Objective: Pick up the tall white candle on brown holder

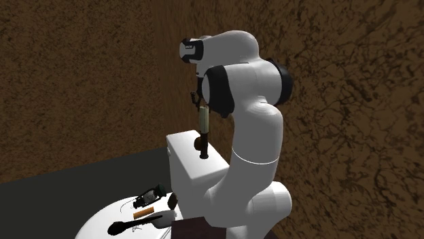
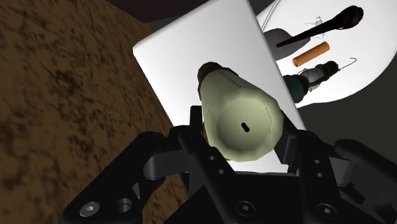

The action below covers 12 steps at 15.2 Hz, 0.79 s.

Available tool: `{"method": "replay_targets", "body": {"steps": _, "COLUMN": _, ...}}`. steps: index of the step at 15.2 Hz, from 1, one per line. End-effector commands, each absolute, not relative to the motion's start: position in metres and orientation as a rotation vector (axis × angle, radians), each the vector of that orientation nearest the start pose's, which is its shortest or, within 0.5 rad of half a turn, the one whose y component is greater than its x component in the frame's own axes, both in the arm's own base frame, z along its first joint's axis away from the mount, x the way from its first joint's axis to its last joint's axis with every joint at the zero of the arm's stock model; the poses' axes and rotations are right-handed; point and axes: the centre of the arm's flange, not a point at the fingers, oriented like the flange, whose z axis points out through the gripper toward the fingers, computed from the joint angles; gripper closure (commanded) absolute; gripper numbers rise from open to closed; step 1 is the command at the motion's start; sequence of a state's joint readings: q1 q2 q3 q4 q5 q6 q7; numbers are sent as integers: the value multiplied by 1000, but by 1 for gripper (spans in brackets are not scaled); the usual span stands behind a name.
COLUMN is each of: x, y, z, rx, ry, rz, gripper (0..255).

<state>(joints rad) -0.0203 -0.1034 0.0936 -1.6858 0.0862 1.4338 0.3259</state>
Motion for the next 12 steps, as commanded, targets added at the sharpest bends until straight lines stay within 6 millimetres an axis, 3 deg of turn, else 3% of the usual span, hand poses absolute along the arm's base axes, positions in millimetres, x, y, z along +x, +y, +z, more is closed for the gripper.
{"method": "replay_targets", "body": {"steps": 1, "x": 504, "y": 48, "z": 626, "rx": -3062, "ry": 382, "rz": 249, "gripper": 255}}
{"method": "replay_targets", "body": {"steps": 10, "x": 504, "y": 48, "z": 674, "rx": -3062, "ry": 382, "rz": 249, "gripper": 255}}
{"method": "replay_targets", "body": {"steps": 12, "x": 504, "y": 48, "z": 675, "rx": -3062, "ry": 382, "rz": 249, "gripper": 255}}
